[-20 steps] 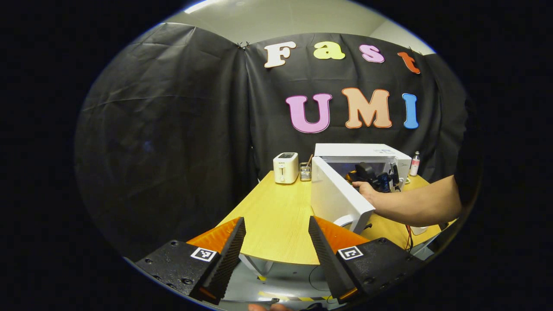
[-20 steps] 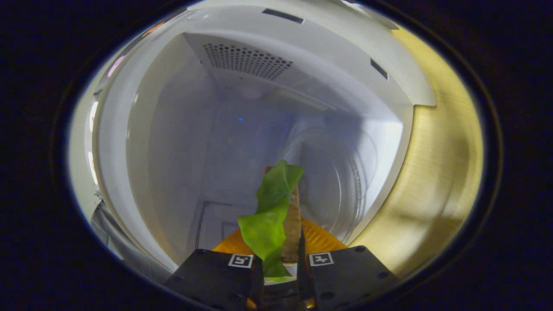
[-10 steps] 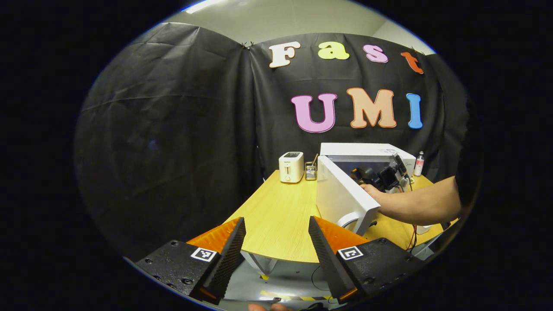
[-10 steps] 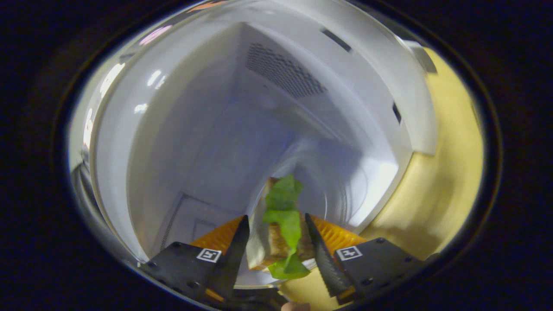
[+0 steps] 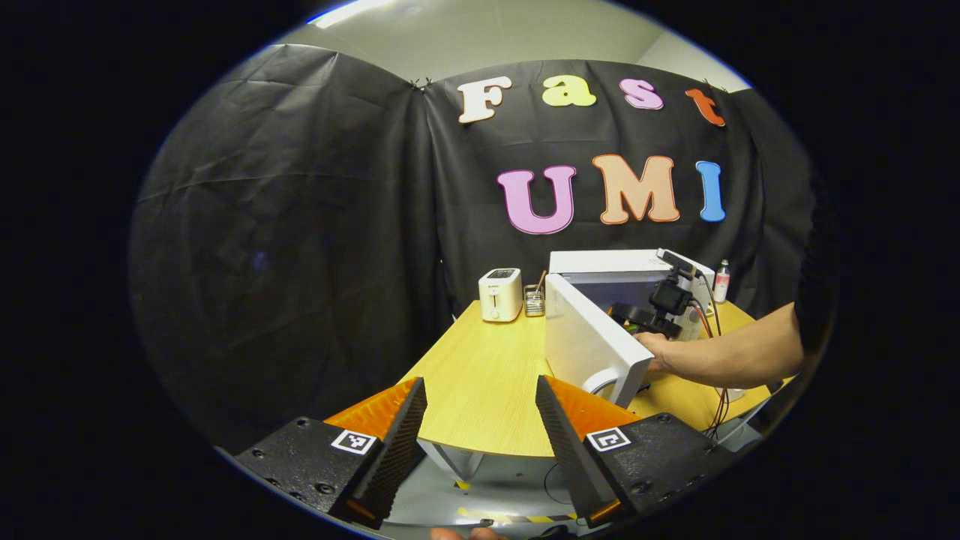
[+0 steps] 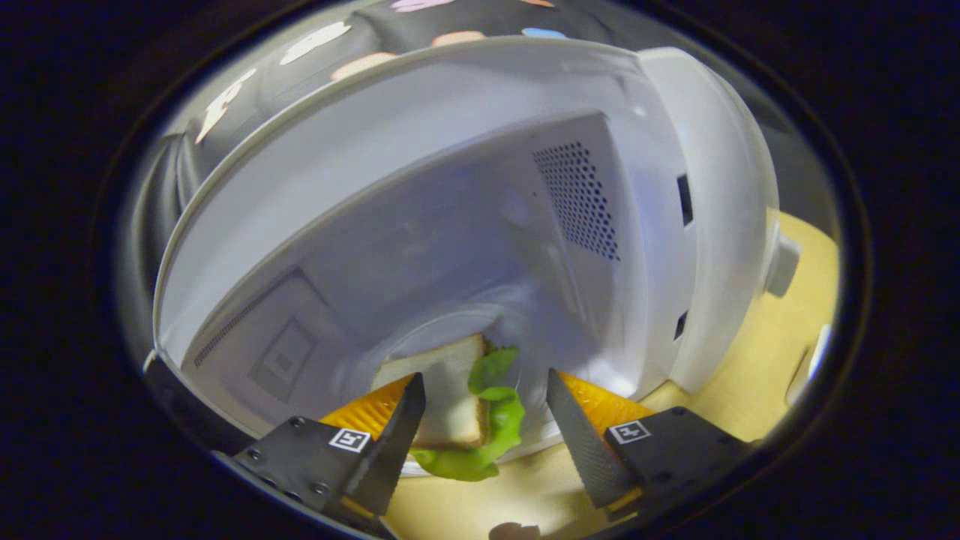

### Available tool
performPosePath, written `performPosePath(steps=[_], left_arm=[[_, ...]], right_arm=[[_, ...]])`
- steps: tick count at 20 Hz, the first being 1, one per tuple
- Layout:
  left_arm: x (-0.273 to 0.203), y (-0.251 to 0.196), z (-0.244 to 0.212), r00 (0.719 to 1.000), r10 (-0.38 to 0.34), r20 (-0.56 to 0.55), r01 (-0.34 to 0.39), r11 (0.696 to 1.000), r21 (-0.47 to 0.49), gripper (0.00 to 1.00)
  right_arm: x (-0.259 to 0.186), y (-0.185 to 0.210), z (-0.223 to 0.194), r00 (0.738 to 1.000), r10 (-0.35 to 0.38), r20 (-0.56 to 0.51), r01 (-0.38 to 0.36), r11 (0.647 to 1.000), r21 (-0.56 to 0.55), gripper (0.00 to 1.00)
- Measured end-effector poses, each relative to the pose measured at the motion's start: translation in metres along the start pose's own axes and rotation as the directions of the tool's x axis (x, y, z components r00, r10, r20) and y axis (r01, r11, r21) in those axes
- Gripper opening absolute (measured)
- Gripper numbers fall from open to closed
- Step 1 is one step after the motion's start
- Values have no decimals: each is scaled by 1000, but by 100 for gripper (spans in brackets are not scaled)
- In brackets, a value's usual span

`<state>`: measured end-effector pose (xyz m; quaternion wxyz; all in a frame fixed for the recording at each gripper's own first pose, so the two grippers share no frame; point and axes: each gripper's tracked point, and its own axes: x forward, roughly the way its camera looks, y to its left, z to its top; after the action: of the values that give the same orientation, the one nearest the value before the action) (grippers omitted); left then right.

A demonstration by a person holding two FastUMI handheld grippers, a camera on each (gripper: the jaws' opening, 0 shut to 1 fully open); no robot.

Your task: Open the microwave oven with the left hand, put the food in, and close the microwave oven.

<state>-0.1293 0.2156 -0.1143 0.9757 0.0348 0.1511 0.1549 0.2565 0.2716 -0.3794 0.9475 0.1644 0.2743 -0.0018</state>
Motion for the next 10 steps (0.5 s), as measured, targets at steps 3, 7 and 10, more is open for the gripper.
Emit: performPosePath(steps=[3, 7, 10], left_arm=[[1, -3, 0, 1000, -10, 3, 10, 1000, -10, 87], [8, -6, -1, 1000, -28, 13, 28, 1000, -1, 87], [14, -5, -1, 999, -43, 17, 43, 999, 1, 87]], right_arm=[[-17, 6, 8, 998, 59, 34, -54, 991, -123, 89], [-46, 8, 15, 990, 135, 47, -118, 958, -260, 99], [-76, 0, 29, 984, 169, 63, -138, 932, -335, 99]])
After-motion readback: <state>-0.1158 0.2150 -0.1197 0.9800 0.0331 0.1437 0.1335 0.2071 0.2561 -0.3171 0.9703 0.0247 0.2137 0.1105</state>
